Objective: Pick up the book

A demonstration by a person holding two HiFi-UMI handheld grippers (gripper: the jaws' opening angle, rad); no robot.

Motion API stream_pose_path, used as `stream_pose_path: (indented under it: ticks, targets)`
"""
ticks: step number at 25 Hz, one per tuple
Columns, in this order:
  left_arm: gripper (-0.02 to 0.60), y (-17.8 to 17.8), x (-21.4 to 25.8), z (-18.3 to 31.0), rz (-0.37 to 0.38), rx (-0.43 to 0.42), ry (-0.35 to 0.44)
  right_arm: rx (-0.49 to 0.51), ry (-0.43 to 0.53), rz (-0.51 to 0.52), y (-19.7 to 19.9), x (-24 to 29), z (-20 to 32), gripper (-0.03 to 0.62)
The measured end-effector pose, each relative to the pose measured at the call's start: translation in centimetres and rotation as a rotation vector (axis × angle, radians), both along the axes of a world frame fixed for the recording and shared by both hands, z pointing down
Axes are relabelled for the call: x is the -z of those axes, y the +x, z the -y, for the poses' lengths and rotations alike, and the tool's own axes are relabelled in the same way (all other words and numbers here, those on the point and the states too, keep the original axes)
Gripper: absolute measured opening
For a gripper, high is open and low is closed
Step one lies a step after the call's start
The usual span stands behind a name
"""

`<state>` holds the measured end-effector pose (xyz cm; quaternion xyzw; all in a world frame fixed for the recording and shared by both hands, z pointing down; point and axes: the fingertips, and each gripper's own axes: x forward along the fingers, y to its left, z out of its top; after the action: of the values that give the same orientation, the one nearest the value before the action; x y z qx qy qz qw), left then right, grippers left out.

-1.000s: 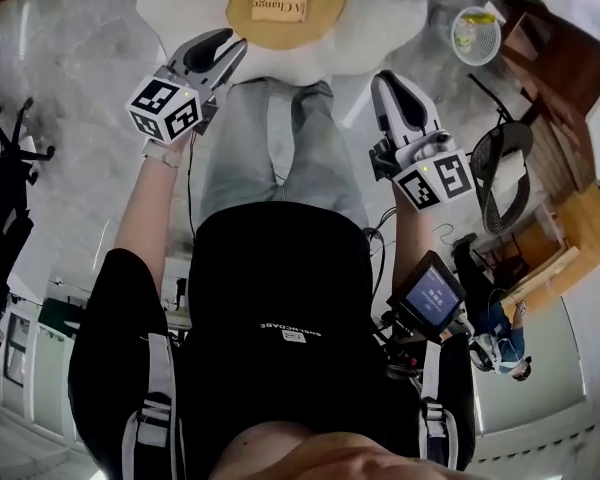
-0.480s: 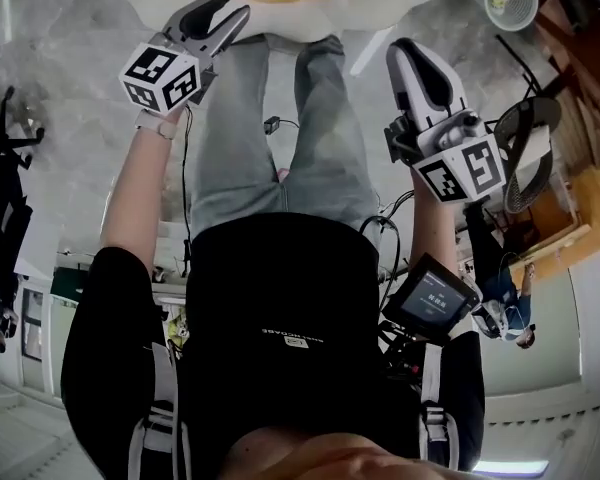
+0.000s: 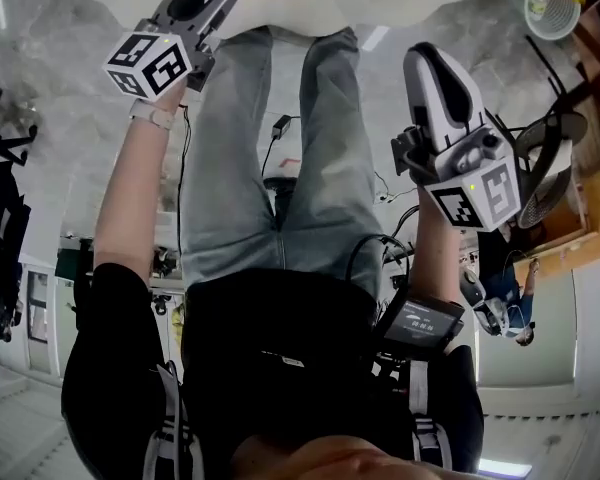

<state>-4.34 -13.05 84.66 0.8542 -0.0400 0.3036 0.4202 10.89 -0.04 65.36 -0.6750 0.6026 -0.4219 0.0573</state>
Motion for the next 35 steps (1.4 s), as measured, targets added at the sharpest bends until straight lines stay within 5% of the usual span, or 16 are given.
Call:
stream_pose_path:
  ticks: [13, 24, 35]
  targets:
    - [0.236, 5.0, -19.9, 0.0, 0.091, 0.066, -0.11, -0.032, -0.035, 0.071, 3.1, -12.3, -3.3, 0.049]
    - [0.258, 4.8, -23.3, -0.2, 0.135, 0.143, -0.165, -0.036, -0.027, 0.09, 2.7, -13.1, -4.8, 0.049]
    - [0.267, 5.6, -23.5, -0.4, 0.08, 0.179, -0.227, -0.027, -0.038, 0.068, 3.1, -14.0, -5.5, 0.049]
